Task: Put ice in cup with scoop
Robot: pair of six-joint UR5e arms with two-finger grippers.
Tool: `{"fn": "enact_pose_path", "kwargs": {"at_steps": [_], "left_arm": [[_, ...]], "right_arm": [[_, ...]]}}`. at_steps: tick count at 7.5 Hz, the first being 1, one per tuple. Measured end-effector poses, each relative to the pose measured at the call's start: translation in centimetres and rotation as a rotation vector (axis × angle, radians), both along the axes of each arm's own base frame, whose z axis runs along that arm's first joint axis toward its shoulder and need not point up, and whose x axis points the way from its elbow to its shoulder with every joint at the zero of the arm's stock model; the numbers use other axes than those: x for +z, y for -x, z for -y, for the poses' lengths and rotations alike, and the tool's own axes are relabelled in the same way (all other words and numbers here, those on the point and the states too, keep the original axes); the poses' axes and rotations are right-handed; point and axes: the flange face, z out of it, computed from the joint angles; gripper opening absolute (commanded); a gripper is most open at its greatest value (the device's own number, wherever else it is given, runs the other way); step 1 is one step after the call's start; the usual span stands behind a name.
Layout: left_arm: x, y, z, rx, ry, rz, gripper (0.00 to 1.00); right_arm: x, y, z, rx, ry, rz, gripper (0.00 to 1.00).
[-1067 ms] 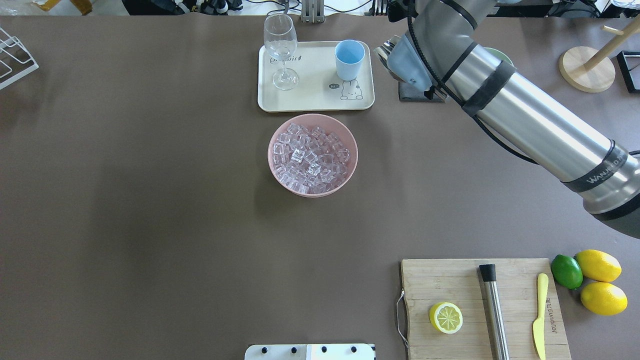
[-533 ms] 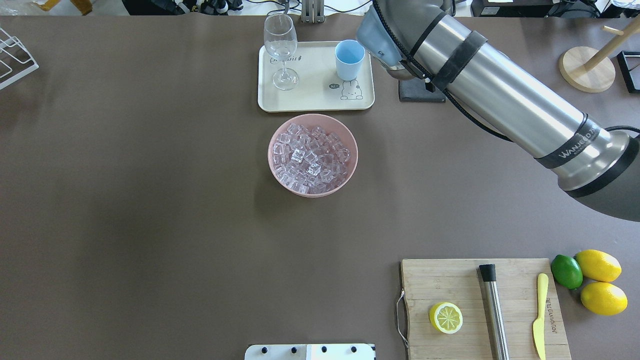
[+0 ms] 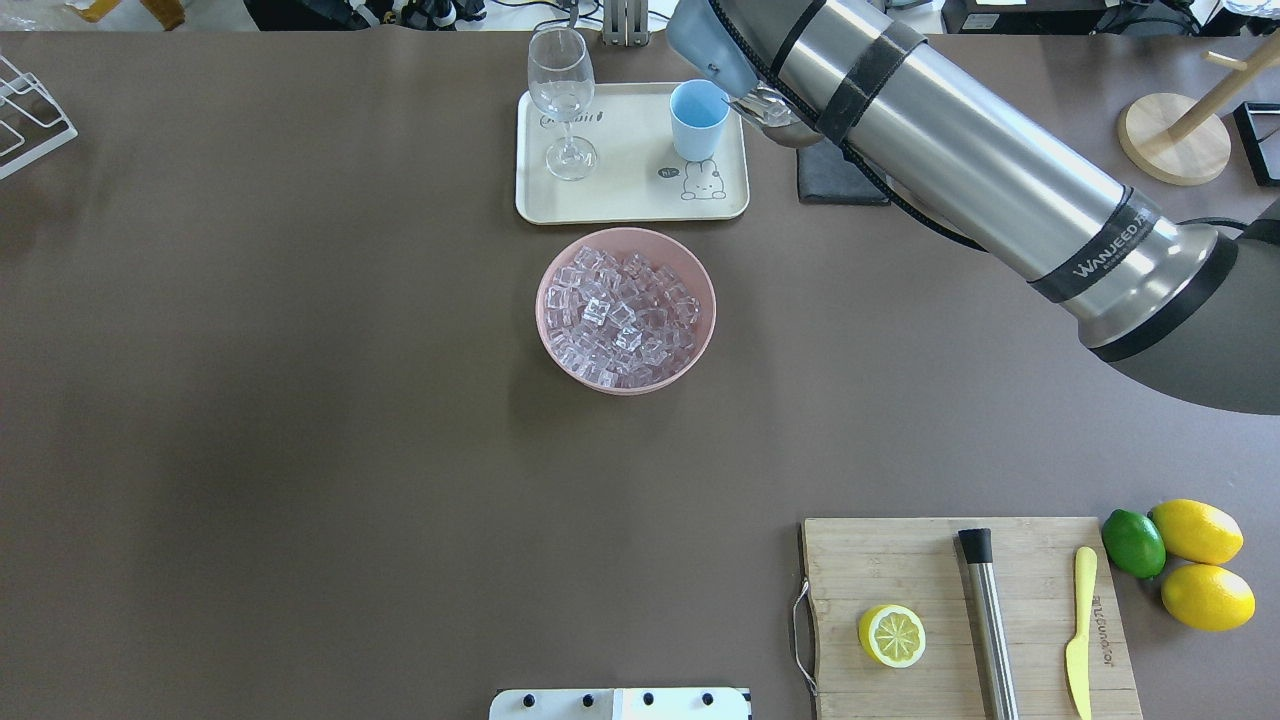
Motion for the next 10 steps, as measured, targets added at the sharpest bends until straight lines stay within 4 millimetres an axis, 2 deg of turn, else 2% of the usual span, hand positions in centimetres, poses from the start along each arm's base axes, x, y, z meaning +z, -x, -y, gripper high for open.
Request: {"fn": "enact_pose_path", "kwargs": {"at_steps": [2,5,8,10], "left_arm": [[1.0,0.0,-0.8,-0.034,0.006,-0.003,0.98],[3.5,-0.1,-3.6,-0.141,-0.017,-0.016,0.98],[4.7,-0.7,-4.9,-0.183,0.058,-0.101,0.98],[5.0,-0.9,-5.0,-0.201,0.093,-0.122,0.98]], "right_arm": [[-0.9,0.4,0.8,-0.014,0.006,-0.012,0.0],[-1.0,1.0,2.0,-0.04,0.039,-0.042,0.0],[-1.2,1.3,2.7,-0.066,0.057,-0.064,0.0],[-1.5,1.4,2.8,-0.069,0.055,-0.067,0.0]]}}
